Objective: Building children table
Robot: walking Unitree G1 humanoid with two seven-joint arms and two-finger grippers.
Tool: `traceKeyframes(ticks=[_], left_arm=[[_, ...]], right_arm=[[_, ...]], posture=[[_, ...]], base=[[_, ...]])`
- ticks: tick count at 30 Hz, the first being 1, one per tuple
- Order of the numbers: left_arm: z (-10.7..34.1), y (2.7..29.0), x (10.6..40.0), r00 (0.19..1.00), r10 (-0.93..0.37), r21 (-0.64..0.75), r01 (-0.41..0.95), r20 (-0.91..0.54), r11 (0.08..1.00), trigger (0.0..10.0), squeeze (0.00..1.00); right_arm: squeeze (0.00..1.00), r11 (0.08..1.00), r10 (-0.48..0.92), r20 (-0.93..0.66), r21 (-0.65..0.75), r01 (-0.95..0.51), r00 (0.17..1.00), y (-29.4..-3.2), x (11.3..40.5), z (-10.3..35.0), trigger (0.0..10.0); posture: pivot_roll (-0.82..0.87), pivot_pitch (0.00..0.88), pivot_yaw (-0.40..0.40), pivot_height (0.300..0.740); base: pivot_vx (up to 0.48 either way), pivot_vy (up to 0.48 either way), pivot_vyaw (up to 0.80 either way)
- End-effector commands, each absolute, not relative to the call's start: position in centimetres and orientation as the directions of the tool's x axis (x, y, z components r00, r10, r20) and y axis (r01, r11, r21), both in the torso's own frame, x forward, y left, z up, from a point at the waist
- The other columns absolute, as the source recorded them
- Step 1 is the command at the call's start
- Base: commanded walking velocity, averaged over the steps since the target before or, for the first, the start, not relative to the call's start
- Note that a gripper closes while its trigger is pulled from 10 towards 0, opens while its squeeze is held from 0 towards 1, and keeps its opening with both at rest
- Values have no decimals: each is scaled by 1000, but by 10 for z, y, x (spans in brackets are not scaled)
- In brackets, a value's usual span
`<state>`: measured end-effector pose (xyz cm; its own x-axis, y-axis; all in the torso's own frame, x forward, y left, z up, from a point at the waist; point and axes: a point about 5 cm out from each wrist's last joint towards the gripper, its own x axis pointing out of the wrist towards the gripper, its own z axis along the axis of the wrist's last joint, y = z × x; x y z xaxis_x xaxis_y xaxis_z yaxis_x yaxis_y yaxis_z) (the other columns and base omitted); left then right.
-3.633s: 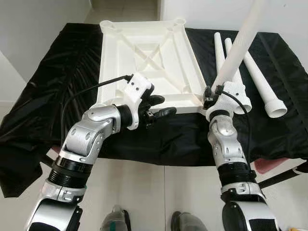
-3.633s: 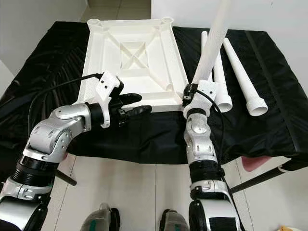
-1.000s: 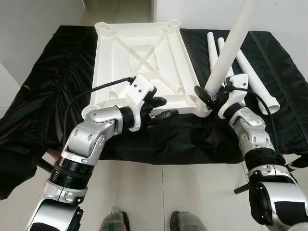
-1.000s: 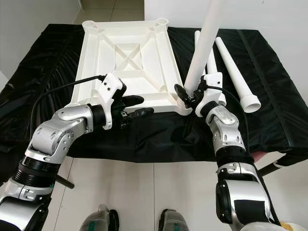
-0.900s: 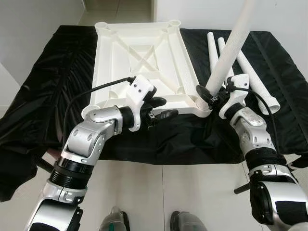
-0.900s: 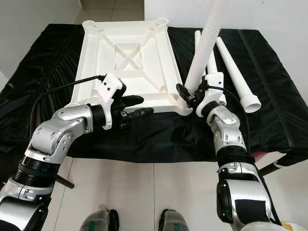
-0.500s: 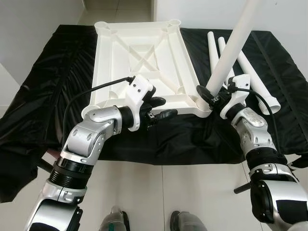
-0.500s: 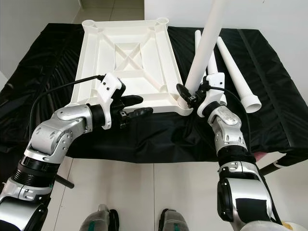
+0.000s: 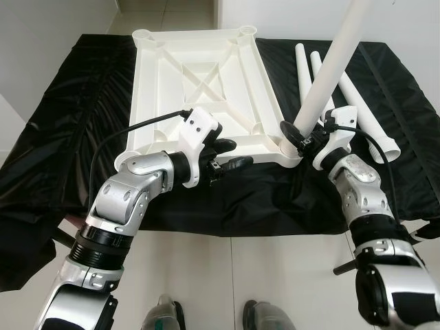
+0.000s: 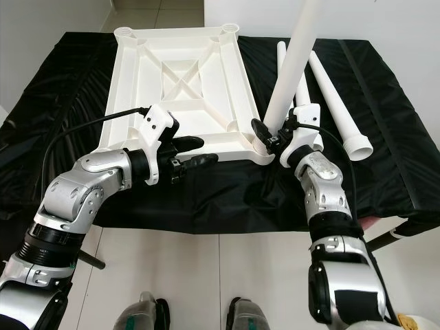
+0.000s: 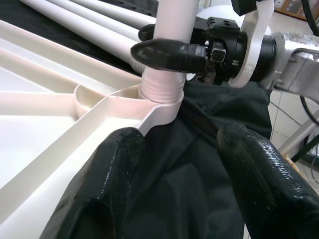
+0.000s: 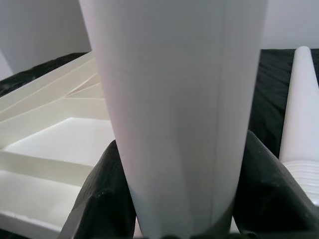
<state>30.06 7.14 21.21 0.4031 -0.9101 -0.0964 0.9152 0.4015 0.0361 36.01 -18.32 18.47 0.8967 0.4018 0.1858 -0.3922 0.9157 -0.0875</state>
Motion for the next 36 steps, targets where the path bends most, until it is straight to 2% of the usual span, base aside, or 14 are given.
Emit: traceKeyframes(ticks=[1, 8, 9, 12, 13, 14, 16, 17, 20, 26, 31, 36], left_arm=[[213, 74, 303, 440, -893, 45, 898, -97, 437, 10000, 0], [214, 73, 303, 436, -895, 47, 900, -97, 433, 10000, 0], [214, 73, 303, 436, -895, 48, 900, -96, 433, 10000, 0], [215, 73, 303, 436, -895, 49, 900, -95, 433, 10000, 0], [214, 73, 304, 436, -895, 50, 900, -95, 433, 10000, 0], [214, 73, 304, 436, -895, 50, 900, -95, 433, 10000, 0], [214, 72, 303, 434, -896, 49, 901, -94, 432, 10000, 0], [214, 72, 303, 434, -896, 49, 901, -94, 432, 10000, 0], [213, 72, 303, 434, -896, 48, 901, -93, 431, 10000, 0], [213, 72, 303, 433, -896, 49, 901, -94, 430, 10000, 0], [213, 72, 303, 432, -897, 50, 902, -94, 429, 10000, 0], [213, 72, 303, 432, -897, 52, 902, -93, 429, 10000, 0]], right_arm=[[0, 915, 402, 206, -81, -394, 892, -173, 358, 188, 10000], [0, 938, 347, 189, -61, -342, 919, -171, 357, 182, 10000], [0, 967, 255, 175, -22, -255, 951, -176, 359, 180, 10000], [0, 983, 181, 162, 3, -183, 970, -179, 360, 178, 10000], [0, 994, 94, 149, 35, -100, 984, -184, 362, 176, 10000], [0, 994, 94, 149, 35, -100, 984, -184, 362, 176, 10000], [0, 997, -54, 129, 59, 46, 990, -187, 359, 172, 10000], [0, 997, -54, 129, 59, 46, 990, -187, 359, 172, 10000], [0, 985, -168, 108, 48, 164, 980, -183, 353, 166, 10000], [0, 977, -211, 88, 50, 208, 973, -173, 348, 160, 10000], [0, 983, -183, 93, 48, 179, 979, -159, 348, 163, 10000], [0, 981, -192, 100, 46, 188, 976, -160, 348, 167, 10000]], posture=[[-25, 104, 31, 740], [-27, 101, 31, 740], [-27, 99, 31, 740], [-27, 99, 31, 740], [-31, 92, 28, 740], [-31, 92, 28, 740], [-31, 86, 27, 740], [-31, 86, 27, 740], [-31, 86, 27, 740], [-32, 80, 27, 740], [-34, 73, 26, 740], [-34, 73, 26, 740]], base=[[0, 0, 0], [0, 0, 0], [0, 0, 0], [0, 0, 0], [0, 0, 0], [0, 0, 0], [0, 0, 0], [0, 0, 0], [0, 0, 0], [0, 0, 0], [0, 0, 0], [0, 0, 0]])
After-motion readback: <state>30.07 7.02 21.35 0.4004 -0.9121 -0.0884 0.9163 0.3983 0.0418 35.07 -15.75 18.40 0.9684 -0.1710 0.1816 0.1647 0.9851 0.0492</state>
